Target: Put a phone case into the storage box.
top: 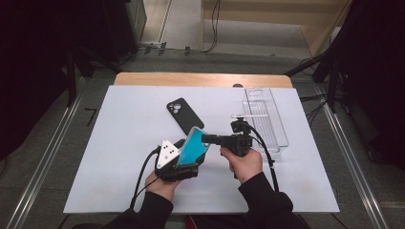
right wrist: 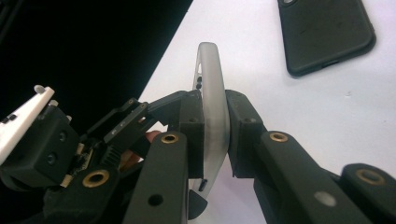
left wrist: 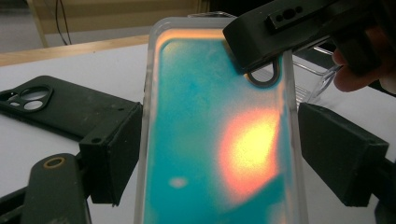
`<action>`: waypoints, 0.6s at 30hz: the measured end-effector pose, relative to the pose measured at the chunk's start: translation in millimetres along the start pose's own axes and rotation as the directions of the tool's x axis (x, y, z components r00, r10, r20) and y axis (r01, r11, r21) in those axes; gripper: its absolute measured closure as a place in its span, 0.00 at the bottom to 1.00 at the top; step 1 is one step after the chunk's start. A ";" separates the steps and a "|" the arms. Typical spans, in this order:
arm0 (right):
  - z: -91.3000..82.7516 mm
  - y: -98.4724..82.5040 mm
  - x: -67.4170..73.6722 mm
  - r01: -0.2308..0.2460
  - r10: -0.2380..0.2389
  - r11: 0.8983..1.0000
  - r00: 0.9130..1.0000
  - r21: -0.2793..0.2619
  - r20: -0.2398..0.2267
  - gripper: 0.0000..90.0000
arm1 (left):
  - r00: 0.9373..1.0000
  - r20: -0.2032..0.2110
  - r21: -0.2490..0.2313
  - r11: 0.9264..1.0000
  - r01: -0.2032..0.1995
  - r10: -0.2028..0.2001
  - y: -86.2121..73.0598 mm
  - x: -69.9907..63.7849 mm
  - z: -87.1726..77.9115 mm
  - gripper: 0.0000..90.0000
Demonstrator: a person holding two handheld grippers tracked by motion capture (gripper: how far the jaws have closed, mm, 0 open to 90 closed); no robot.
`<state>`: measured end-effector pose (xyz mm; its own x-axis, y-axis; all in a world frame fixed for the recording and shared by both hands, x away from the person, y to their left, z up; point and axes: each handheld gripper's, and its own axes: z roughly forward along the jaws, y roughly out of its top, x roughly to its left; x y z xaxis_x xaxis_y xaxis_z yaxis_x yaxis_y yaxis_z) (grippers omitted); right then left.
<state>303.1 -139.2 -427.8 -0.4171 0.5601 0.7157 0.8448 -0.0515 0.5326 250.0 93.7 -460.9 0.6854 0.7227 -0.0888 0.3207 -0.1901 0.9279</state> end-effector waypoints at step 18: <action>-14.1 5.1 3.3 0.046 -0.046 0.999 0.998 -0.008 0.042 0.86 | 0.999 0.037 0.100 0.995 0.018 -0.022 17.0 -2.9 -4.1 0.15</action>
<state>301.3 -149.3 -416.3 -0.4406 0.5965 0.6709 0.8219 -0.0325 0.5687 250.8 91.1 -443.4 0.7023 0.7013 -0.1223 0.3964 -0.2425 0.8855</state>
